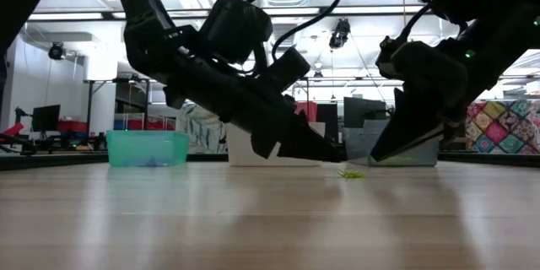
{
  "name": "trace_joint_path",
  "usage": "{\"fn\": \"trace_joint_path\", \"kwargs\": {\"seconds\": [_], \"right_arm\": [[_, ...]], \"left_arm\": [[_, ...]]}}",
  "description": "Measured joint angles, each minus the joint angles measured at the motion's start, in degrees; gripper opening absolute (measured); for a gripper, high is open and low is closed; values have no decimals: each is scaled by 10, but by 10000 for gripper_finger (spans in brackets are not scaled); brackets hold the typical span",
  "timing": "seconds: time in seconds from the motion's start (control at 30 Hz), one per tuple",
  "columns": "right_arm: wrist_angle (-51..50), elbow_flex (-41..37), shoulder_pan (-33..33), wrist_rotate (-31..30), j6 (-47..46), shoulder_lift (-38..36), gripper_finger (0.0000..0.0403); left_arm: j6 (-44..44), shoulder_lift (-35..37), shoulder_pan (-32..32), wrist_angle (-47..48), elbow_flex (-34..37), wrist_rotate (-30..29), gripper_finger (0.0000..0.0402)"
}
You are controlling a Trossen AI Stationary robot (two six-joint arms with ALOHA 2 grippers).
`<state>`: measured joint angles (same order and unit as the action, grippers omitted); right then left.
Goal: Sort Halloween decoration
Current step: Put the green spider toy into the black bin
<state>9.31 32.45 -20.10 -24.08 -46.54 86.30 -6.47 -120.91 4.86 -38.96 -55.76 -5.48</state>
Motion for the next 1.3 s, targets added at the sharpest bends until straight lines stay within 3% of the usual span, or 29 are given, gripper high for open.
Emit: {"fn": "trace_joint_path", "kwargs": {"seconds": [0.23,0.47,0.6,0.87,1.07,1.3], "right_arm": [[4,0,0,0,-16,0,9],[4,0,2,12,-162,0,9],[4,0,10,16,-202,0,19],[4,0,27,-10,-211,0,28],[4,0,30,18,-217,0,29],[4,0,30,-27,-165,15,25]], "left_arm": [[1,-28,0,1,-28,0,36],[15,-32,-2,10,-26,0,36],[18,-39,-3,8,-25,0,36],[31,-50,-4,2,-26,-1,36],[29,-50,-5,3,-25,-1,36],[25,-51,-5,3,-23,-1,36]]}}
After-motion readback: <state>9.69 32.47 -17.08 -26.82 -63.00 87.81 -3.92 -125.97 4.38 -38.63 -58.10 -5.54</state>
